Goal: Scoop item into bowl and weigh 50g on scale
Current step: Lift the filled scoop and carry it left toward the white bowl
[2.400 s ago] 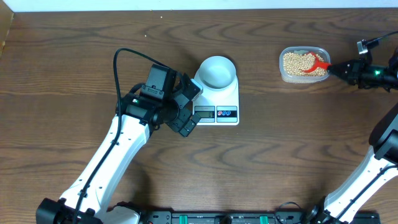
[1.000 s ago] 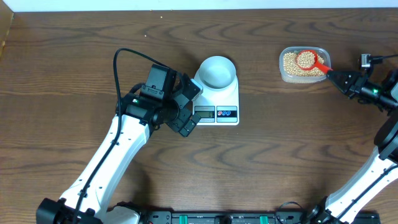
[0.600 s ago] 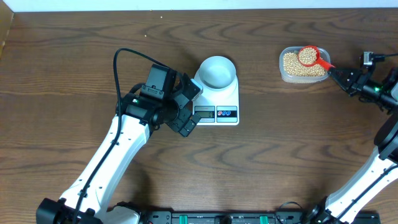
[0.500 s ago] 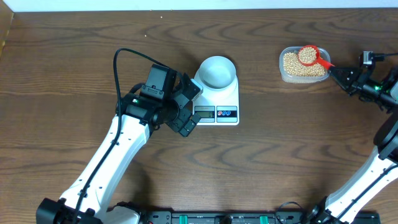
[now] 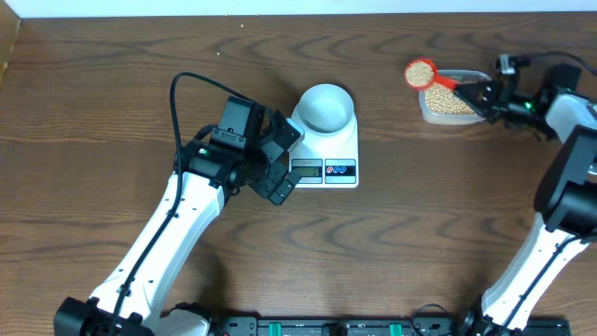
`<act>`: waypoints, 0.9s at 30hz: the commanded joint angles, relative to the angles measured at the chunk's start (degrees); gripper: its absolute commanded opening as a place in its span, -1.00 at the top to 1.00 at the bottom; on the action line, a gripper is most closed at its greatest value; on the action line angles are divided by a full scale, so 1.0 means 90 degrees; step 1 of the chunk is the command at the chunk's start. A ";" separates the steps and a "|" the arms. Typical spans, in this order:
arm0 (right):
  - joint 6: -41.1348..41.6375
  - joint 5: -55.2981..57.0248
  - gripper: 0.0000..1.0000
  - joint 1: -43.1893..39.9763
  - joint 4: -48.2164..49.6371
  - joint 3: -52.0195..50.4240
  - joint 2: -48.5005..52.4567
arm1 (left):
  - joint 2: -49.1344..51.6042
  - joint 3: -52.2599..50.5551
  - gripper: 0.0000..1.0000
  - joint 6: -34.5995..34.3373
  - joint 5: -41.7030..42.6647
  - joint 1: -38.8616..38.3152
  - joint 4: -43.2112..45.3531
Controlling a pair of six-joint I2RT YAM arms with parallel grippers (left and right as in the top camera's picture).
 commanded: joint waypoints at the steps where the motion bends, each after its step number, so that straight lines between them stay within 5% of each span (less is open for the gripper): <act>1: 0.0447 -0.0323 0.98 0.0192 0.0049 0.0534 -0.0046 | -0.0061 0.0187 -0.97 0.0058 0.0097 -0.0002 -0.0024; 14: 0.1027 -0.0323 0.98 0.0818 0.0389 0.1047 -0.0044 | -0.0061 0.0187 -0.97 0.0058 0.0097 -0.0002 -0.0024; 27: 0.1795 -0.0323 0.98 0.1880 0.2018 0.1047 -0.0044 | -0.0061 0.0187 -0.97 0.0058 0.0097 -0.0002 -0.0024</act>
